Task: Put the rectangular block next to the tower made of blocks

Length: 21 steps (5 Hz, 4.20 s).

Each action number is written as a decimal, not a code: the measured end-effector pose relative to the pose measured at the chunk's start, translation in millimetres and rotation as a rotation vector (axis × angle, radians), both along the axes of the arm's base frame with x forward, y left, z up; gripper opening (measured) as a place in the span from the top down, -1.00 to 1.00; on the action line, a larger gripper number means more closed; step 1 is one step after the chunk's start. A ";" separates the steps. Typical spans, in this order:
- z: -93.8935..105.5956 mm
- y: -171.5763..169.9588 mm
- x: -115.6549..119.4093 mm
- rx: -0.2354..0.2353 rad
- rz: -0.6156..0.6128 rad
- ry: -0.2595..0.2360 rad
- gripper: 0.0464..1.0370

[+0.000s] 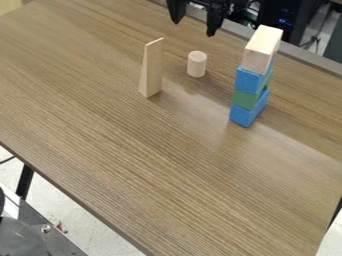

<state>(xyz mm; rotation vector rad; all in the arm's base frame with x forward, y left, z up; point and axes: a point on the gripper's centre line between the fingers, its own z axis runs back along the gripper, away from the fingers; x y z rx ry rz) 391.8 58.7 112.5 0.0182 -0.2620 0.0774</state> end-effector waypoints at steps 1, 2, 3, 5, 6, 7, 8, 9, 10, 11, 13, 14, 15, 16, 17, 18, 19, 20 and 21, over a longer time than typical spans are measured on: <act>-11.6 -0.3 -2.2 -0.005 0.001 0.032 -0.92; -16.6 -3.3 -1.7 -0.004 0.003 0.034 -0.92; -16.0 -9.7 0.5 0.001 -0.015 0.027 -0.92; 28.1 -27.4 5.5 0.022 -0.048 -0.118 -0.92; 40.3 -40.6 2.7 0.043 -0.075 -0.149 -0.92; 57.6 -52.4 -5.3 0.049 -0.090 -0.193 -0.92; 65.9 -65.0 -7.0 0.058 -0.103 -0.214 -0.92; 67.0 -76.3 -13.8 0.050 -0.070 -0.203 -0.92; 68.5 -84.1 -18.0 0.015 -0.041 -0.204 -0.92; 67.1 -90.4 -21.3 0.002 -0.011 -0.186 -0.92; 66.1 -95.6 -23.7 -0.039 0.078 -0.166 -0.92; 63.4 -97.1 -24.9 -0.061 0.111 -0.160 -0.92; 58.9 -98.2 -26.5 -0.073 0.123 -0.154 -0.92; 57.4 -101.0 -25.7 -0.090 0.120 -0.155 -0.92; 47.7 -102.4 -23.0 -0.087 0.102 -0.136 -0.92; 46.2 -103.5 -22.5 -0.086 0.090 -0.134 -0.92; 41.1 -107.3 -22.1 -0.080 0.070 -0.121 -0.92; 39.2 -108.3 -22.6 -0.080 0.061 -0.121 -0.92; 39.4 -108.5 -22.2 -0.083 0.062 -0.123 -0.92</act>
